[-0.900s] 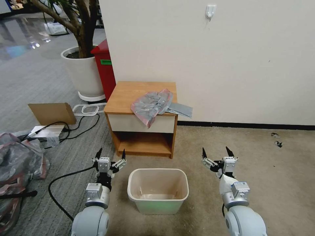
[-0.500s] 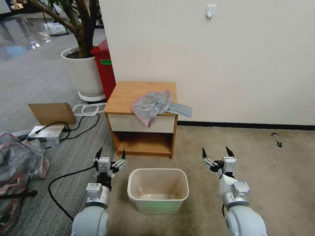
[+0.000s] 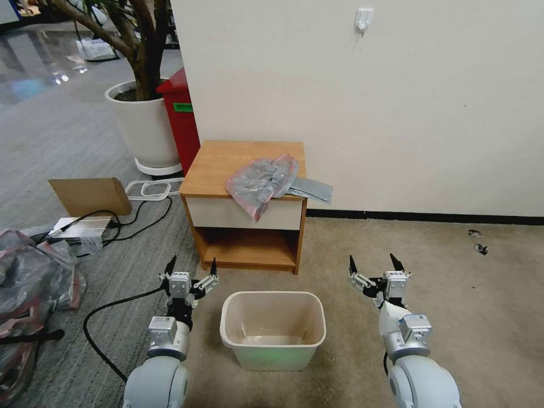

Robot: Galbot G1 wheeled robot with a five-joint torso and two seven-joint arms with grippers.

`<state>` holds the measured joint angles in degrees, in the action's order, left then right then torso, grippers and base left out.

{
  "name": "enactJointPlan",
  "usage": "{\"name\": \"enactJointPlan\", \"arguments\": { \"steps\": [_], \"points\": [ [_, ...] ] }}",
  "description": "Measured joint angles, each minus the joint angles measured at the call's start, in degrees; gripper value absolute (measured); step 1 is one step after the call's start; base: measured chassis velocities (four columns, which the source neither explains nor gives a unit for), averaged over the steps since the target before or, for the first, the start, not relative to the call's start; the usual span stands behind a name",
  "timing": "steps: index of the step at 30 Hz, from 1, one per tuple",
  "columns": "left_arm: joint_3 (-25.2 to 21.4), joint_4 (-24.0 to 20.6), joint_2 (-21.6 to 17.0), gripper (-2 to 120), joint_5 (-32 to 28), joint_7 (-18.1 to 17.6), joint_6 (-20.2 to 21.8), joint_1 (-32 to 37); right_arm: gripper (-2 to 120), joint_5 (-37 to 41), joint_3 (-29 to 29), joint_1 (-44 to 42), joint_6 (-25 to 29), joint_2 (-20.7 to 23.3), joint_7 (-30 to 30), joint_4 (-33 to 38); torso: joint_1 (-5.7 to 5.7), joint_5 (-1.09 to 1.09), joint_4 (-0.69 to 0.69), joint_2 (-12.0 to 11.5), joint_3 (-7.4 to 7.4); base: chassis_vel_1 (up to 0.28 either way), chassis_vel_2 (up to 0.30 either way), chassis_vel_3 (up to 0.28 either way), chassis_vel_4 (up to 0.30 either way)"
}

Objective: Pick up the garbage bag from the table and place it over the trash can.

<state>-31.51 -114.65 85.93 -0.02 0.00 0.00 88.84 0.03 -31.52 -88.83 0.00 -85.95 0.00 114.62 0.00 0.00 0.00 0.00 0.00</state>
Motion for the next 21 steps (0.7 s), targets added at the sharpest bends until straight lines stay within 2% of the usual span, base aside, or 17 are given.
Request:
{"name": "enactJointPlan", "arguments": {
  "steps": [4,6,7,11,13,14,17,18,20,21],
  "points": [
    [-1.0,-3.1,-1.1,100,-1.3,-0.1,1.2,1.7,100,0.7,-0.6,-0.8,-0.4,-0.4,0.0,1.8,0.00,0.02,0.00,0.0,0.00,0.000,0.000,0.000,0.000],
    [-2.3,-7.2,-2.6,100,-3.1,-0.4,2.9,4.1,100,2.3,-2.1,-2.7,-1.4,-1.3,0.1,5.9,0.00,-0.01,0.00,0.0,0.00,0.000,0.000,0.000,0.000],
    [-2.3,-7.2,-2.6,100,-3.1,-0.4,2.9,4.1,100,2.3,-2.1,-2.7,-1.4,-1.3,0.1,5.9,0.00,-0.01,0.00,0.0,0.00,0.000,0.000,0.000,0.000],
    [-4.4,-14.0,-4.9,100,-5.8,-1.0,5.7,7.8,100,5.4,-4.8,-6.3,-3.5,-3.1,0.4,13.8,0.00,0.02,0.01,0.0,-0.01,0.000,0.000,0.000,0.000],
    [-4.4,-14.3,-5.0,100,-5.9,-1.0,5.7,8.0,100,6.0,-5.3,-7.0,-4.0,-3.5,0.4,15.3,0.00,0.04,0.01,0.0,-0.01,0.000,0.000,0.000,0.000],
    [-4.7,-15.4,-5.4,100,-6.5,-1.1,6.4,8.7,100,7.2,-6.4,-8.4,-4.8,-4.2,0.5,18.4,0.00,-0.08,0.00,0.0,0.00,0.000,0.000,0.000,0.000],
    [-5.7,-18.3,-6.6,100,-7.7,-1.4,7.7,10.3,100,8.7,-7.6,-10.0,-5.7,-5.0,0.6,22.1,0.00,0.04,0.00,0.0,-0.01,0.000,0.000,0.000,0.000],
    [-6.5,-20.4,-7.6,100,-8.8,-1.7,8.9,11.6,100,10.5,-8.2,-11.6,-6.5,-5.5,0.8,24.2,0.00,-0.05,0.00,0.0,-0.01,0.000,0.000,0.000,0.000],
    [-7.5,-23.2,-8.8,100,-10.1,-2.1,10.4,13.2,100,12.1,-8.0,-12.9,-7.3,-5.5,0.8,24.6,0.00,0.01,-0.01,0.0,-0.01,0.000,0.000,0.000,0.000],
    [-7.5,-23.2,-8.8,100,-10.1,-2.1,10.4,13.2,100,12.1,-8.0,-12.9,-7.3,-5.5,0.8,24.6,0.00,0.01,-0.01,0.0,-0.01,0.000,0.000,0.000,0.000]
  ]
}}
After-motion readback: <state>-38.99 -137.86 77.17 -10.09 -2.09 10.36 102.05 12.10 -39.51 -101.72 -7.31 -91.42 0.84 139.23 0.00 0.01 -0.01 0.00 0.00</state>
